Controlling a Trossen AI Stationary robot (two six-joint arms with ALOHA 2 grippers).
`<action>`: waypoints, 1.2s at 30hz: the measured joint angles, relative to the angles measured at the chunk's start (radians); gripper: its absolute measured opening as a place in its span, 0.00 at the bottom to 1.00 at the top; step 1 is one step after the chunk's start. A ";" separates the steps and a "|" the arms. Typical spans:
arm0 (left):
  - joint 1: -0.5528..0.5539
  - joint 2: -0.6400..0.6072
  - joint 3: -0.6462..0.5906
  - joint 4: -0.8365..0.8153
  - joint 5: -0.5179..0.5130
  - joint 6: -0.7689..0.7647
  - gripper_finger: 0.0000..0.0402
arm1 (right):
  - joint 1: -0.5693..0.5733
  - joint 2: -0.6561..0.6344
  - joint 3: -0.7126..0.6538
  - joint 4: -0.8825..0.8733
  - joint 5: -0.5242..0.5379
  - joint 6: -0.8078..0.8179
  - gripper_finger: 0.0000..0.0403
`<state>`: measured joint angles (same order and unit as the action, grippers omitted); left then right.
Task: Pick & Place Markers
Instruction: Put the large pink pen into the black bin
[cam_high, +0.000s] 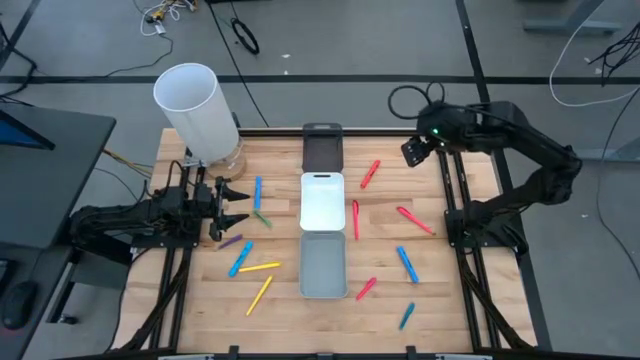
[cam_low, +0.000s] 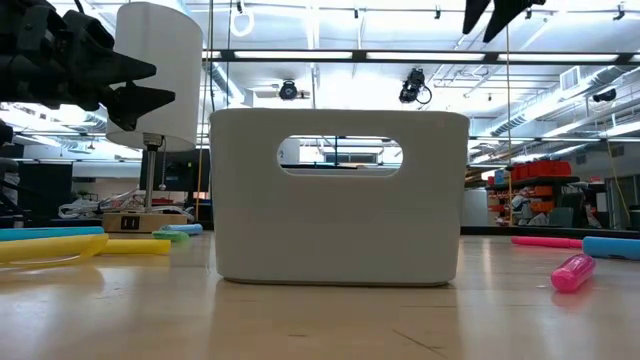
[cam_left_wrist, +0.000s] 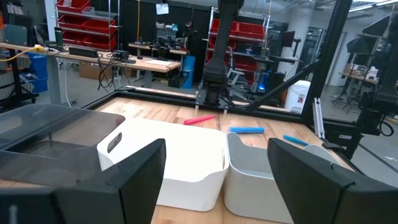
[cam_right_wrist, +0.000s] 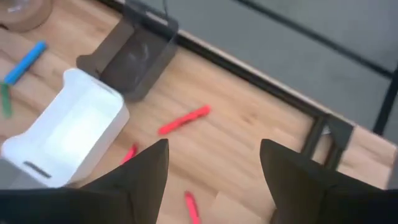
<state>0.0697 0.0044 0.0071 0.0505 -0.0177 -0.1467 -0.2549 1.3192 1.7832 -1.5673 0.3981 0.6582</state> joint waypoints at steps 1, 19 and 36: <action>0.000 0.000 0.000 0.000 0.000 0.000 0.72 | -0.011 0.003 0.001 -0.001 -0.030 -0.007 0.64; 0.000 0.000 0.000 0.000 0.000 0.000 0.72 | -0.128 0.097 0.016 -0.003 -0.145 -0.098 0.64; 0.000 0.000 0.000 -0.001 0.000 0.000 0.72 | -0.128 0.071 -0.149 0.060 -0.221 -0.205 0.64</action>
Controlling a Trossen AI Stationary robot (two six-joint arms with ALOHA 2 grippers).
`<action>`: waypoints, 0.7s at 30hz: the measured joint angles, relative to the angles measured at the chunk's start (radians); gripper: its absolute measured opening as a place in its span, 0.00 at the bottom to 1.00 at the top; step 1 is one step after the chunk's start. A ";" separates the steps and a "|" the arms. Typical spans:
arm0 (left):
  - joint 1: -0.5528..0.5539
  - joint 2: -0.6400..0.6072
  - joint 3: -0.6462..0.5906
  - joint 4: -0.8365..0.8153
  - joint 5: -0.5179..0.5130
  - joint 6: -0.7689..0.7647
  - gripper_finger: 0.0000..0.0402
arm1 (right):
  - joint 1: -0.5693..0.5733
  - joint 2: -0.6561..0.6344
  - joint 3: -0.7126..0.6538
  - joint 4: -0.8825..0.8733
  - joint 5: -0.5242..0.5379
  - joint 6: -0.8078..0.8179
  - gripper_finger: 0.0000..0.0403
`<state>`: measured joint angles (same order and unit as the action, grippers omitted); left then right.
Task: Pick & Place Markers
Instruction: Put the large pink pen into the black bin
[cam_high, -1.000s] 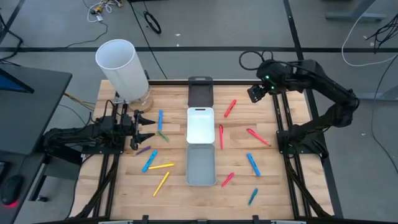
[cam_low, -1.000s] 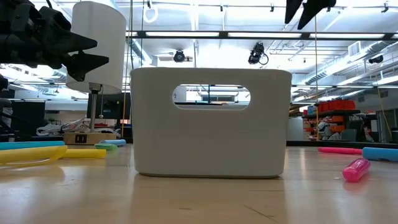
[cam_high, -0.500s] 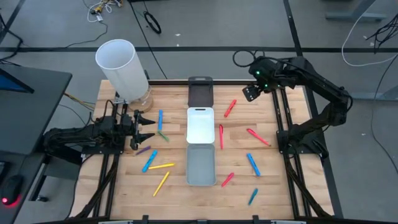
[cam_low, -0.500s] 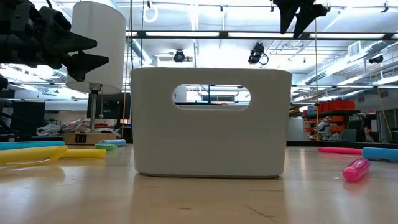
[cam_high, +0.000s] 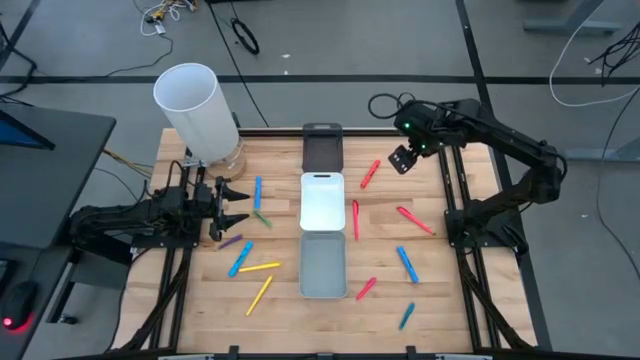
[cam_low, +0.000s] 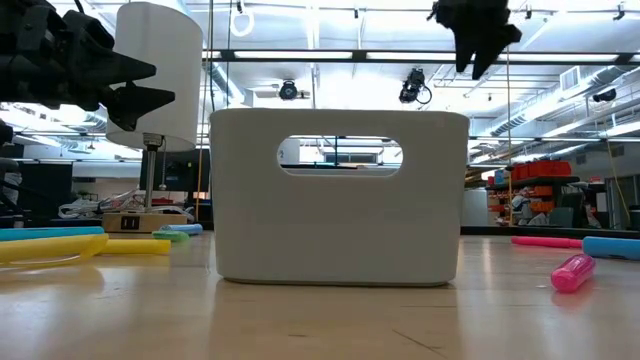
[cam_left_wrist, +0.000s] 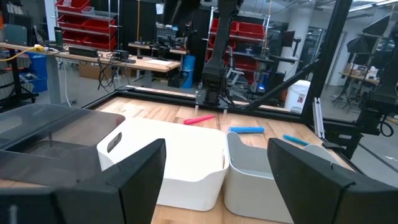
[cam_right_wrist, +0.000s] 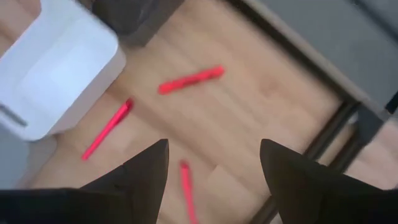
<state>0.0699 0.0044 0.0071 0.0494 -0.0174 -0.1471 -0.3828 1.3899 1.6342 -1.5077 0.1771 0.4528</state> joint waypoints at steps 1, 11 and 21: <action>0.000 0.000 0.000 0.000 0.000 0.000 0.72 | 0.000 0.000 -0.019 -0.003 -0.026 0.009 0.64; 0.000 0.000 0.000 -0.001 0.000 0.000 0.72 | 0.003 -0.046 -0.270 -0.010 -0.048 0.033 0.64; 0.000 0.000 0.000 -0.001 0.000 0.000 0.72 | 0.051 -0.092 -0.509 0.087 -0.114 0.018 0.64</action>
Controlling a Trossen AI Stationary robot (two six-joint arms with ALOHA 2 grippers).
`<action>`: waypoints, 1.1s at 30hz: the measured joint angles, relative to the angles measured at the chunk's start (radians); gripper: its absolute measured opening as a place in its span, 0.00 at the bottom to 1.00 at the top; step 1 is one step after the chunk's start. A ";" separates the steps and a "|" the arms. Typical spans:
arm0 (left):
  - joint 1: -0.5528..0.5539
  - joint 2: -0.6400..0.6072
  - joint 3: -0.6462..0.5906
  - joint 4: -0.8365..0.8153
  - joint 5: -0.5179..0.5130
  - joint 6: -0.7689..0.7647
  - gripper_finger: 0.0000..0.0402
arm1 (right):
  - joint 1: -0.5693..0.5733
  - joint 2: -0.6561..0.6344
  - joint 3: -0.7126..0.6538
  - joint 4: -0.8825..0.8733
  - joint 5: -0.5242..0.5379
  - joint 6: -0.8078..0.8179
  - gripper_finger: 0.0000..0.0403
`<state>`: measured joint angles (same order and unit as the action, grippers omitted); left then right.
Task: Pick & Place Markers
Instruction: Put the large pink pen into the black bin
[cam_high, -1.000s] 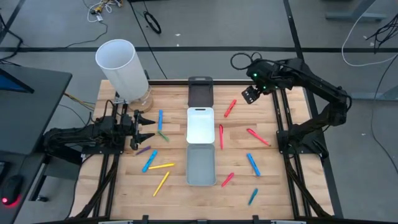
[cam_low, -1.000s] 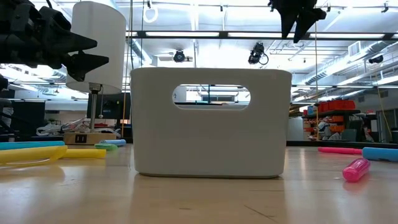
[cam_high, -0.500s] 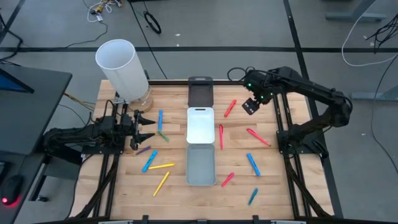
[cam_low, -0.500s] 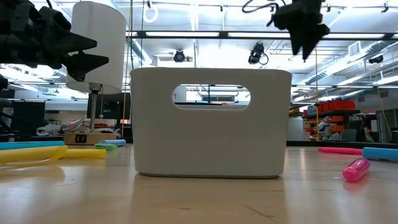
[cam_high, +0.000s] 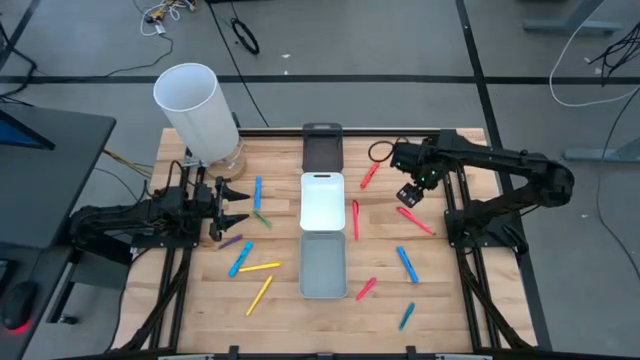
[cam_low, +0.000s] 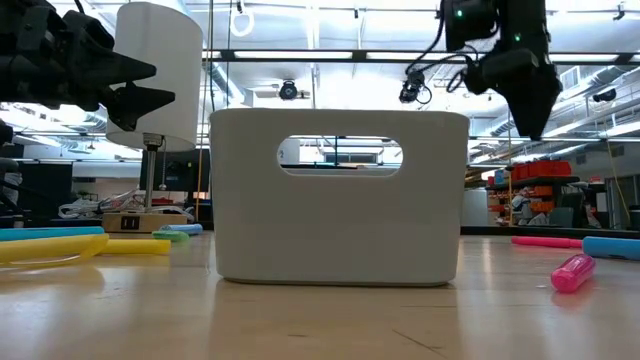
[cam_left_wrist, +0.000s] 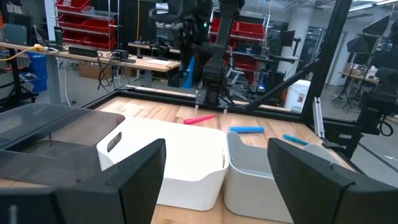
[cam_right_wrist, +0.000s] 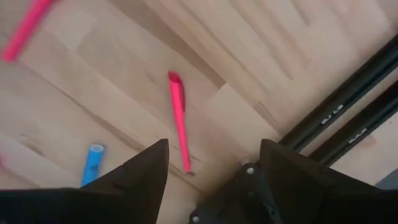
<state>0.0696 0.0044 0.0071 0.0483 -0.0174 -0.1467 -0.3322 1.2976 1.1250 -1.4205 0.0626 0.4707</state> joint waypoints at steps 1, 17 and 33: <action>0.000 0.000 0.000 0.000 0.000 0.000 0.72 | 0.007 0.000 -0.017 0.010 -0.001 0.004 0.64; 0.000 0.000 0.000 0.000 0.000 0.000 0.72 | 0.032 0.000 -0.184 0.152 -0.072 0.041 0.64; 0.000 0.000 0.000 0.000 0.000 0.000 0.72 | 0.069 0.040 -0.296 0.216 -0.130 0.064 0.64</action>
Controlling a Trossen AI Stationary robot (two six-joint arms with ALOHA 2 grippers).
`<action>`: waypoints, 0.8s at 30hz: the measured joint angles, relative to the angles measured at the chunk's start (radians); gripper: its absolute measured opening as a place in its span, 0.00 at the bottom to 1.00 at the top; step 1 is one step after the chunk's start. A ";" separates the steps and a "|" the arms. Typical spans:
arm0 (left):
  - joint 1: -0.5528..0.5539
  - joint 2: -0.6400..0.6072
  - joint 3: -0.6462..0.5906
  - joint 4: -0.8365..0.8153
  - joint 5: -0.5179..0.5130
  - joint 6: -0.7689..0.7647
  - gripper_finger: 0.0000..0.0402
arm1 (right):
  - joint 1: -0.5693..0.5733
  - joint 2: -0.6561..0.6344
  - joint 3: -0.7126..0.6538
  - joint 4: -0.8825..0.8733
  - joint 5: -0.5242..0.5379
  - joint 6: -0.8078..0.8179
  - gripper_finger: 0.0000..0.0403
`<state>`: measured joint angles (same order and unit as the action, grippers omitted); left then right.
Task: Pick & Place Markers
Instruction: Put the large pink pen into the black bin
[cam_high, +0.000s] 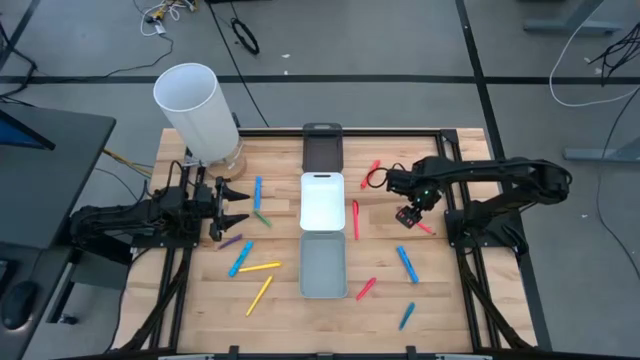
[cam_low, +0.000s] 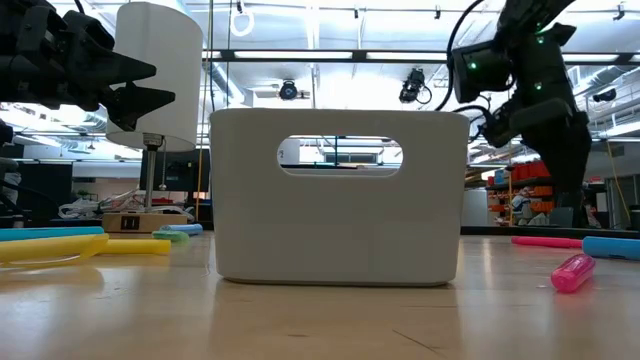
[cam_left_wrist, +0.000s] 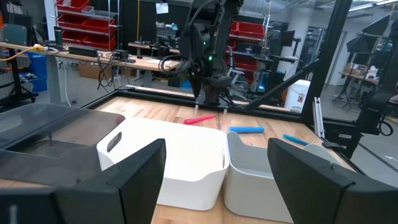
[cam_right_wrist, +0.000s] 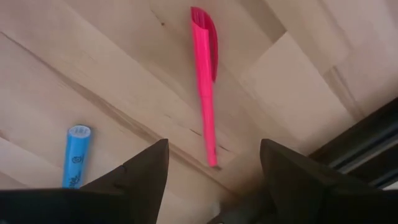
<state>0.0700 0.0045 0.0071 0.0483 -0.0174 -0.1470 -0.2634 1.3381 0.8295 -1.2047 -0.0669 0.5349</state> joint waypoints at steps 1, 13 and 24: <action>0.000 0.000 0.000 0.000 0.000 0.000 0.72 | 0.000 0.005 -0.006 0.003 -0.001 0.003 0.64; 0.000 0.000 0.000 0.000 0.000 0.000 0.72 | 0.000 0.079 -0.083 0.081 -0.029 0.002 0.64; 0.000 0.000 0.000 0.000 0.000 0.000 0.72 | 0.000 0.147 -0.100 0.184 -0.056 -0.072 0.64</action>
<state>0.0696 0.0044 0.0071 0.0486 -0.0177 -0.1467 -0.2634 1.4848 0.7292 -1.0203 -0.1230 0.4631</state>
